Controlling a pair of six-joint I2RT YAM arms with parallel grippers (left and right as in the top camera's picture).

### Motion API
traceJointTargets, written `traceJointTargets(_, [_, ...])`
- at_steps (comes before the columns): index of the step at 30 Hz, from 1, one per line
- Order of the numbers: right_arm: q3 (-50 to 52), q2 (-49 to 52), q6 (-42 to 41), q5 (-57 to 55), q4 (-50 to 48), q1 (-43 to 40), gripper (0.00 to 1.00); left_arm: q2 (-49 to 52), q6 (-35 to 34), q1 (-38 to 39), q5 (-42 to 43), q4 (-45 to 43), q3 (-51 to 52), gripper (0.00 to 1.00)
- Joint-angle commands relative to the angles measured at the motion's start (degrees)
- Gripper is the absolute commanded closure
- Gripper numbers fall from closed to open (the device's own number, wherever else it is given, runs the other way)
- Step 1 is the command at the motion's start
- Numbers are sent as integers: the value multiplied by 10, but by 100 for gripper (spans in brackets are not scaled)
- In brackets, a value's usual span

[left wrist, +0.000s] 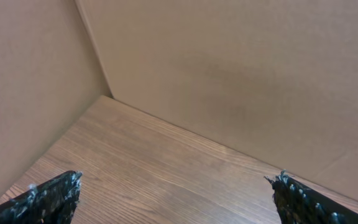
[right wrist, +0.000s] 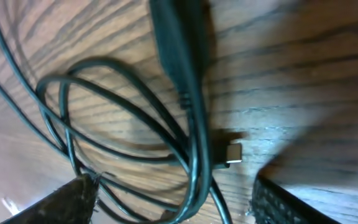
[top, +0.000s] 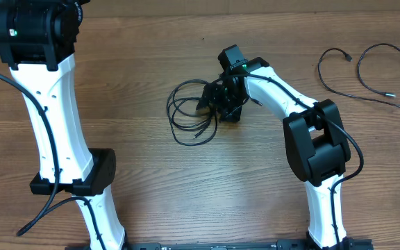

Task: Untangle cables
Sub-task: 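Move the right gripper left and lower it onto the central coiled cable, then grasp the coiled cable's USB plug end with the right gripper and lift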

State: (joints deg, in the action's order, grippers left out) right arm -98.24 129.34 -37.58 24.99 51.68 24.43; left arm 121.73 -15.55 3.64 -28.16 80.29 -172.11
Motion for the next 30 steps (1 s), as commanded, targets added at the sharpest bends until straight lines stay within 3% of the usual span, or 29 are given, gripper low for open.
traceJointTargets(1, [-2, 9, 0, -24, -6, -2, 47, -11, 14, -7, -8, -4, -1, 0])
traceJointTargets(2, [-2, 9, 0, -24, -7, -2, 60, -11, 15, -7, -8, -4, -1, 1])
traceJointTargets(4, [-2, 9, -2, -24, -9, -2, 76, -11, 14, -7, -8, -4, -1, 0])
traceJointTargets(9, [-2, 9, -1, -24, -9, -2, 96, -11, 15, -7, -8, -4, -1, 0])
traceJointTargets(19, [-22, 9, 12, -16, -34, -3, 96, -11, 15, -7, -8, -4, -1, 1])
traceJointTargets(30, [-252, 1, 94, -57, 40, -26, 96, -11, 14, -7, 19, -4, -1, 0])
